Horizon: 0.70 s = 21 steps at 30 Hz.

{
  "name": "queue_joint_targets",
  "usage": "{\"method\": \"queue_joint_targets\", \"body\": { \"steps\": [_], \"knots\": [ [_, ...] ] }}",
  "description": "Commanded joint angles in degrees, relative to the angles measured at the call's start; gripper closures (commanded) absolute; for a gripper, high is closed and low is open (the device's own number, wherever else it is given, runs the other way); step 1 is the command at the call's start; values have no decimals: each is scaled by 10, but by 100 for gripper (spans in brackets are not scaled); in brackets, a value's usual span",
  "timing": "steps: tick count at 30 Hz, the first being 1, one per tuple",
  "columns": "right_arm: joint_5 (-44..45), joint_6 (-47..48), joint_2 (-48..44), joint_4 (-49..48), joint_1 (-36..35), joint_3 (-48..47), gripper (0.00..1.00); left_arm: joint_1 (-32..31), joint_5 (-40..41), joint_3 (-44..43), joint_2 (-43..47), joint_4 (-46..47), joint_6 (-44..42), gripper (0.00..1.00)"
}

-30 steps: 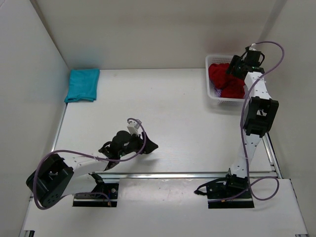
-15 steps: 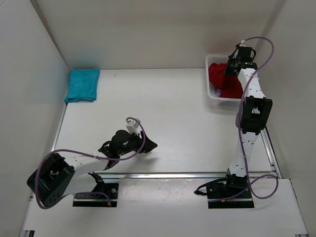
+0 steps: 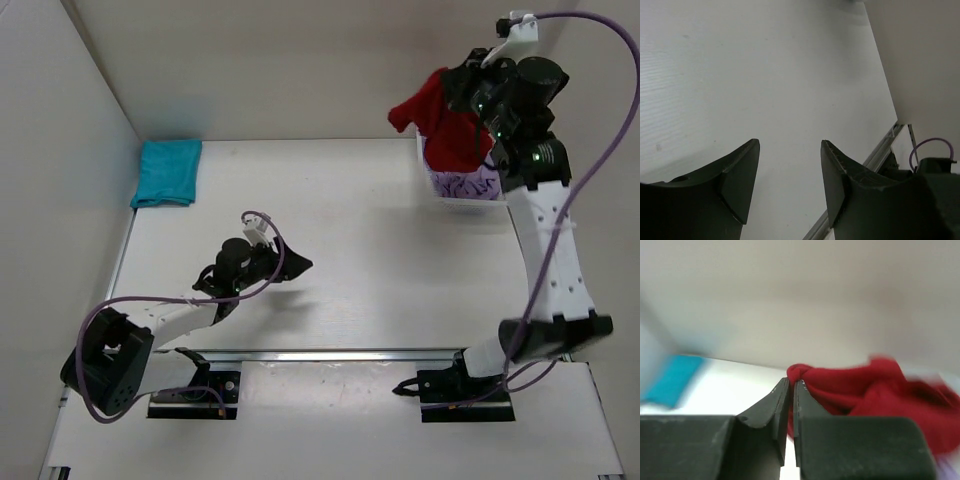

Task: Fold and stack the t-shirts
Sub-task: Grab crumpled tshirt from bin with the right arm, then move the tshirt to the center of the board

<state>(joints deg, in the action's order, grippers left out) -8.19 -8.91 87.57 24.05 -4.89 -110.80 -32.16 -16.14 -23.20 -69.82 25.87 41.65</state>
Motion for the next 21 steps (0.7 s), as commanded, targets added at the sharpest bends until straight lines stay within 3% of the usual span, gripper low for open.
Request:
{"method": "queue_joint_targets", "body": {
  "steps": [1, 4, 7, 9, 11, 14, 16, 18, 19, 21],
  "knots": [
    [-43, 13, -89, -91, -73, 7, 100, 39, -32, -17, -3, -6, 18, 37],
    [-67, 2, -114, -128, -127, 27, 100, 76, -45, -14, 6, -8, 34, 38],
    [-114, -36, -102, -146, -126, 77, 100, 136, -60, -2, 38, -2, 54, 36],
    [-132, -67, -102, -177, -116, 156, 100, 176, -64, 16, 63, -6, 68, 35],
    [-186, -153, -108, -258, -87, 311, 100, 212, -70, 36, 93, -17, 73, 35],
    [-232, -217, -68, -374, -77, 448, 99, 250, -65, 54, 122, -43, 66, 34],
    [-245, -211, 4, -352, -75, 449, 91, 256, -49, 61, 129, -62, 52, 33],
    [-238, -204, 50, -303, -72, 420, 66, 255, -43, 65, 129, -71, 45, 34],
    [-238, -203, 52, -293, -65, 414, 60, 250, -38, 66, 128, -73, 42, 33],
    [-215, -202, 37, -305, -66, 447, 55, 244, -20, 70, 129, -78, 36, 32]
  ]
}}
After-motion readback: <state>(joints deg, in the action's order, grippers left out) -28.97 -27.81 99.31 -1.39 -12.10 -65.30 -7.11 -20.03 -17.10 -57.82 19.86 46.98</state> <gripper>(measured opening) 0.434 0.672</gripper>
